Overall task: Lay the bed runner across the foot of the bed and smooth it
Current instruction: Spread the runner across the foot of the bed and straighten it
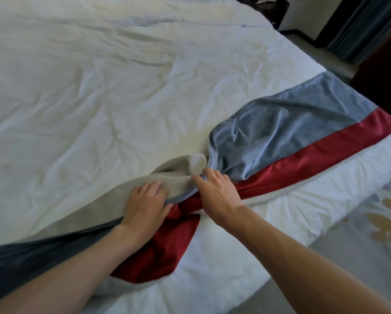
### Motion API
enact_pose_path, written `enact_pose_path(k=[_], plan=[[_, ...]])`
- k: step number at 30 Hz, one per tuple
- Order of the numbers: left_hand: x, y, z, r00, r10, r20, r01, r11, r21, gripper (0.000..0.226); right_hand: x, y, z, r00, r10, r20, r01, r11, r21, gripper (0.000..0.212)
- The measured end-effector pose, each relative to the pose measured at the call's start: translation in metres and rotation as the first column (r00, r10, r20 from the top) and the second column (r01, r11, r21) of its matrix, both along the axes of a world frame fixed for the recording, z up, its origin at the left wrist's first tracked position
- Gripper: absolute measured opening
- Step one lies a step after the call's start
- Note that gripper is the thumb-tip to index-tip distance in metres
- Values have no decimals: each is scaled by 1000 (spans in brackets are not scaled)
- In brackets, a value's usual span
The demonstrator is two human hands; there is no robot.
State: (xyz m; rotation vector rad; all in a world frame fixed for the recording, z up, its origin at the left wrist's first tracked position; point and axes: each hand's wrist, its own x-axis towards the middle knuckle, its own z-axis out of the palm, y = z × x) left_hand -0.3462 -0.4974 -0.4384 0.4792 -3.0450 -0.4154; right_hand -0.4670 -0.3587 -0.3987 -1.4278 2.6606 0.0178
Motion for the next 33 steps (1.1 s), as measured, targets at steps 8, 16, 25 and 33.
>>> enact_pose_path(k=[8, 16, 25, 33], plan=[[-21, -6, -5, 985, 141, -99, -143, 990, -8, 33, -64, -25, -21, 983, 179, -52, -175, 982, 69, 28], [-59, -66, 18, 866, 495, -73, -491, 868, 75, 29, -126, -92, -14, 957, 289, 41, -286, 956, -66, 14], [-91, -140, 11, 751, 660, -33, -661, 748, -61, 18, -169, -189, -15, 930, 353, 101, -332, 926, -182, 19], [-93, -164, -23, 703, 708, 67, -684, 699, -210, 19, -172, -242, -51, 940, 323, 106, -314, 945, -95, 20]])
